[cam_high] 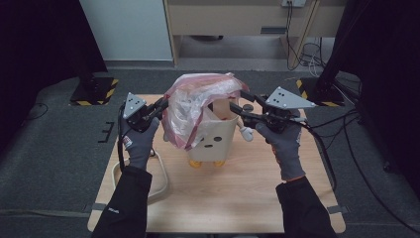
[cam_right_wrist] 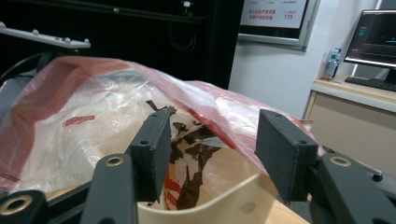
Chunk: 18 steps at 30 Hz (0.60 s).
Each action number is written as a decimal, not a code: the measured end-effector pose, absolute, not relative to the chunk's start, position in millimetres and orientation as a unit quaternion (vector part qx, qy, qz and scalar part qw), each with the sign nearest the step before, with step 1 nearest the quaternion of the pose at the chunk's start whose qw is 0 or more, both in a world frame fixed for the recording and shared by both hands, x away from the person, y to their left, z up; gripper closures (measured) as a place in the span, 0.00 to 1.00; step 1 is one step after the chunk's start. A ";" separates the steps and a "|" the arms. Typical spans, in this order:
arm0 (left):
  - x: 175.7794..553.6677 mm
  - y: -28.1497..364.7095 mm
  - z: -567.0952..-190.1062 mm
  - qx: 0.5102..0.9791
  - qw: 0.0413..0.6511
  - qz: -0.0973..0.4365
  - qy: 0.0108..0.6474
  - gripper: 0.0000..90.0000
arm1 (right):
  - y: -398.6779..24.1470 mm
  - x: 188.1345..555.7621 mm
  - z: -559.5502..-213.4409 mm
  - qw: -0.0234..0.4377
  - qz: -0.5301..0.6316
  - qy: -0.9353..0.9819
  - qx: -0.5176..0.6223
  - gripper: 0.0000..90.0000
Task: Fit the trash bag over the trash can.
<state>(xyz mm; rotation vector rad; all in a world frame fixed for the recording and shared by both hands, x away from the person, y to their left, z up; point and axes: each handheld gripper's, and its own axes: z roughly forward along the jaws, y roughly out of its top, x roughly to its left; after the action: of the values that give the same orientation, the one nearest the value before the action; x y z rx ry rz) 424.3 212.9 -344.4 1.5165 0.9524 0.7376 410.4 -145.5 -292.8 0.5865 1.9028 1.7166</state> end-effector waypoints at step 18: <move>425.1 215.8 -342.3 0.637 0.579 0.300 0.411 0.92 | -161.5 401.8 -296.6 0.264 0.621 0.714 0.190 1.00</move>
<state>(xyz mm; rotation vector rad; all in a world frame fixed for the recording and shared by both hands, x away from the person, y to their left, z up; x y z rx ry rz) 425.1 215.8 -342.3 1.4885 0.9609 0.7018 401.8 -161.5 -296.6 0.5127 1.9292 1.6781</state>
